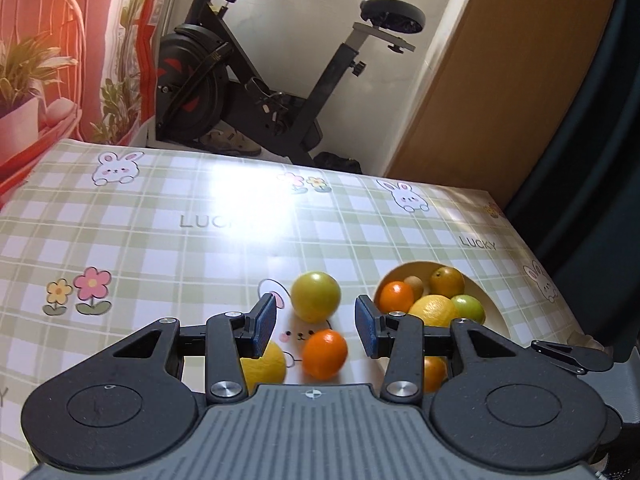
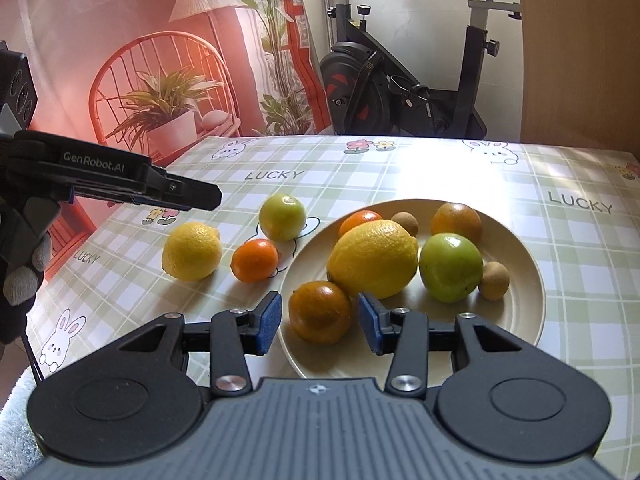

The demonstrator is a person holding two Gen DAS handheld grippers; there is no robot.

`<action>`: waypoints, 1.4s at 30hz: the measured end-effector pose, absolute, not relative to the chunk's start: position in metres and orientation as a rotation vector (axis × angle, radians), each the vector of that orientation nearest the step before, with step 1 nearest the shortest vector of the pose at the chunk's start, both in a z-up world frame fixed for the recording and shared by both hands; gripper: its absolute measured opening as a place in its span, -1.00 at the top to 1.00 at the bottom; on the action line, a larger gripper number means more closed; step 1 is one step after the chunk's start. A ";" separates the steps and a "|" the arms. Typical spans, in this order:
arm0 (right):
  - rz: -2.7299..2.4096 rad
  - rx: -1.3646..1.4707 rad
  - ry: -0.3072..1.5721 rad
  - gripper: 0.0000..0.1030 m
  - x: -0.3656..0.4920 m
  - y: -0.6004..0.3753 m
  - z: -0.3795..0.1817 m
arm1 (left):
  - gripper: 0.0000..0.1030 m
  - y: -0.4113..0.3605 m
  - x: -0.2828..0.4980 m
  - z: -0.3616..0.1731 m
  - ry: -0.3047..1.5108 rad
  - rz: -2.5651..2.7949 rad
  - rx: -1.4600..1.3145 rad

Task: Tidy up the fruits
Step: 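Move the left gripper to the large yellow lemon and close on it, then carry the lemon onto the plate and open the left gripper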

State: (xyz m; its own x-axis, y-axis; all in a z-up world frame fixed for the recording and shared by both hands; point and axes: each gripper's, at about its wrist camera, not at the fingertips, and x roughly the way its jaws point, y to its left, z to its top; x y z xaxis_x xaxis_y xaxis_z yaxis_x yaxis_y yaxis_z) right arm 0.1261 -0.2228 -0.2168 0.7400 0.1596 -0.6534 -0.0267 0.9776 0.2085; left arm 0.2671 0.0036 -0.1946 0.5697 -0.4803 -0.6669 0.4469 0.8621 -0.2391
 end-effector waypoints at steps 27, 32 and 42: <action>0.348 -0.029 0.827 -0.20 0.228 -0.107 -0.250 | -0.23 0.045 0.298 -0.248 0.921 -0.609 -0.124; 0.363 -0.015 0.847 -0.28 0.238 -0.105 -0.258 | -0.23 0.045 0.299 -0.260 0.953 -0.618 -0.130; 0.356 0.001 0.870 -0.31 0.246 -0.097 -0.266 | -0.19 0.046 0.294 -0.270 0.958 -0.609 -0.141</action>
State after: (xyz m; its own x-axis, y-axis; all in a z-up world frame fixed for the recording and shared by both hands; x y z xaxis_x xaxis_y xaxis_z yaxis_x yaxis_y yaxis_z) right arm 0.2458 -0.0974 -0.2665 0.5898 0.3065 -0.7471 -0.3059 0.9410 0.1446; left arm 0.2945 0.0465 -0.2700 0.4229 -0.5451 -0.7239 0.4242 0.8250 -0.3734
